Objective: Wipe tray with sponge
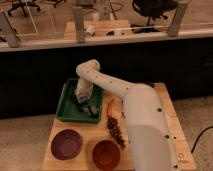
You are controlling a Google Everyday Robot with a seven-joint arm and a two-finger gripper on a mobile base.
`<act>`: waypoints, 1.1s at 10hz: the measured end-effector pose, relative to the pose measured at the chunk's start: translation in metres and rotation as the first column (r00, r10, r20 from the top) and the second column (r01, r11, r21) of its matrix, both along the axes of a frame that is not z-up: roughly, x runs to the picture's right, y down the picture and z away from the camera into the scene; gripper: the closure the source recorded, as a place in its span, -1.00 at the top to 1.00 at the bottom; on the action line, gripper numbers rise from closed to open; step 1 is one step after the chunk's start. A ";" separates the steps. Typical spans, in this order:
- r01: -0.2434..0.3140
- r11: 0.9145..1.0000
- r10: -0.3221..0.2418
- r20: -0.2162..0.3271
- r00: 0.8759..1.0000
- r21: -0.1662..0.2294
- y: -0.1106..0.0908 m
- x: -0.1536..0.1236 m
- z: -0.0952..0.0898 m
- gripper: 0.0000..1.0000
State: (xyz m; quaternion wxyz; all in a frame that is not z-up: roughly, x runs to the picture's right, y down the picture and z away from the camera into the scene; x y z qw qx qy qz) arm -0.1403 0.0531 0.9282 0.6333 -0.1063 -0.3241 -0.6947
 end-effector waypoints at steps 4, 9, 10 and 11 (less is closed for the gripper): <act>0.004 1.000 -0.004 -0.025 1.000 0.003 0.013 0.034 -0.020 -1.00; -0.031 1.000 0.031 -0.108 0.994 0.002 0.000 0.061 0.004 -1.00; -0.035 0.999 0.035 -0.121 0.992 0.000 -0.006 0.062 0.012 -1.00; -0.040 0.999 0.039 -0.131 0.991 -0.002 -0.010 0.061 0.020 -1.00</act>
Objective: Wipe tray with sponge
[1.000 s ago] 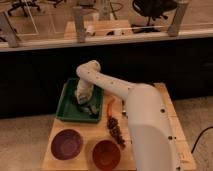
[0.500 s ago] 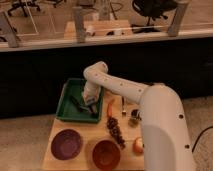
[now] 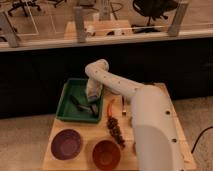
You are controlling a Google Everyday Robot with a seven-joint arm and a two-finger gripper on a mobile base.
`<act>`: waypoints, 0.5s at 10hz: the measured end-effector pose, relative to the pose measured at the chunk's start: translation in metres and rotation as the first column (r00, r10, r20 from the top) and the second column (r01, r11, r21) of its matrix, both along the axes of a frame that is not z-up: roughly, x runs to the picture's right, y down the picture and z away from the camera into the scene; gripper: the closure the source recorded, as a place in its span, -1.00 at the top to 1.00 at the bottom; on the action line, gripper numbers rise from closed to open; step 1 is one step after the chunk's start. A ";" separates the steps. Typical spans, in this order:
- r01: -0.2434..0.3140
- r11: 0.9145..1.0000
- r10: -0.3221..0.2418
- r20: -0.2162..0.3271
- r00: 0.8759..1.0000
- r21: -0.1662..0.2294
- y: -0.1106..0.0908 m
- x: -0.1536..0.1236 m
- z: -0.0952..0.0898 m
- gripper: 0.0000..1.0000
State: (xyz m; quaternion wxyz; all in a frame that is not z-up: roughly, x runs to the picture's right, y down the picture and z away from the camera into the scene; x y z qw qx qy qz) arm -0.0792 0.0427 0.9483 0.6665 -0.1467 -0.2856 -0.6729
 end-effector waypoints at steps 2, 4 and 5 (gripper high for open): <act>-0.002 1.000 0.002 -0.011 1.000 -0.006 -0.008 -0.006 0.013 -1.00; 0.001 1.000 -0.001 0.002 1.000 0.000 -0.014 -0.021 0.016 -1.00; 0.004 1.000 -0.004 0.018 1.000 0.004 -0.015 -0.032 0.014 -1.00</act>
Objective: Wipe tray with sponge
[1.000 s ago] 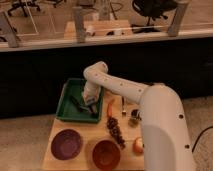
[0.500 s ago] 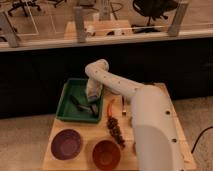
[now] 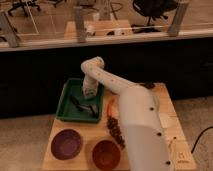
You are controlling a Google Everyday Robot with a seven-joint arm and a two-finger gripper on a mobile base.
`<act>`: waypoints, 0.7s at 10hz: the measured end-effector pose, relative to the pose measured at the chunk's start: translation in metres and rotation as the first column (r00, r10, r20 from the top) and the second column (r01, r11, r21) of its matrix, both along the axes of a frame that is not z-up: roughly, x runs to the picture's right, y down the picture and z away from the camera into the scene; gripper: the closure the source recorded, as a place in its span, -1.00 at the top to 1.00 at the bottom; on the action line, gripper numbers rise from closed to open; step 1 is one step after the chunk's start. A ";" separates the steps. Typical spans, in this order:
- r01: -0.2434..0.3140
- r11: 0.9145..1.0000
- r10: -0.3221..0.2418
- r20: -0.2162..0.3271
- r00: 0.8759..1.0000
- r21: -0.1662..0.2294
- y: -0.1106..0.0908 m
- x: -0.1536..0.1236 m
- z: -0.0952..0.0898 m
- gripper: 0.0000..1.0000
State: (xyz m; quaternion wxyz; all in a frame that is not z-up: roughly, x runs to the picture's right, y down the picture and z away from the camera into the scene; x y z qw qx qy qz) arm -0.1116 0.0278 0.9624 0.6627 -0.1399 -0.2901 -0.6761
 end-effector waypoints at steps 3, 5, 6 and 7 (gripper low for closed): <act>0.017 1.000 -0.018 0.075 0.997 0.013 0.003 -0.036 -0.014 -1.00; 0.031 0.999 -0.033 0.123 0.992 0.018 0.012 -0.052 -0.026 -1.00; 0.041 0.999 -0.043 0.141 0.989 0.019 0.019 -0.055 -0.034 -1.00; 0.043 0.999 -0.045 0.147 0.988 0.017 0.024 -0.054 -0.037 -1.00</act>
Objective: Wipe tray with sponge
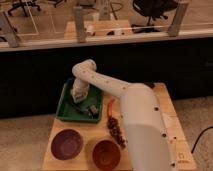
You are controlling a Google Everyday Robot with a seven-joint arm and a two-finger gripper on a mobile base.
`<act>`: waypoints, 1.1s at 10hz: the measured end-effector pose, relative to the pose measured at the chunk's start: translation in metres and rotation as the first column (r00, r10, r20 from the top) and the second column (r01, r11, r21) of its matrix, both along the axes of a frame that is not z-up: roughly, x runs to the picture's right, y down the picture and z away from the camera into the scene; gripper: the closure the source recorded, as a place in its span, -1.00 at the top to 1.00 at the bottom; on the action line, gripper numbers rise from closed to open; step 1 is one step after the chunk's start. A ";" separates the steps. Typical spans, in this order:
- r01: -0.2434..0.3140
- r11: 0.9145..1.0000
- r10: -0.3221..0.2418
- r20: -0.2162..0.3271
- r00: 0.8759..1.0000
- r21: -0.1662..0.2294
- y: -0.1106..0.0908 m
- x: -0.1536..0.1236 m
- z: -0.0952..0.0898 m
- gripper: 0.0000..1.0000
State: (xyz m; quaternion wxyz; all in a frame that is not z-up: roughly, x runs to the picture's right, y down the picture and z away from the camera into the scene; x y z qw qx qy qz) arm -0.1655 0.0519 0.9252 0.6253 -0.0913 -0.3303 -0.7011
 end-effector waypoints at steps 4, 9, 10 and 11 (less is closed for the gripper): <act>-0.046 0.999 0.046 -0.030 0.999 -0.010 0.012 0.042 -0.008 -1.00; -0.068 0.998 0.068 -0.087 0.994 0.003 0.001 0.061 -0.004 -1.00; -0.073 0.997 0.073 -0.101 0.992 0.005 -0.007 0.062 0.004 -1.00; -0.071 0.997 0.071 -0.115 0.991 0.007 -0.016 0.062 0.013 -1.00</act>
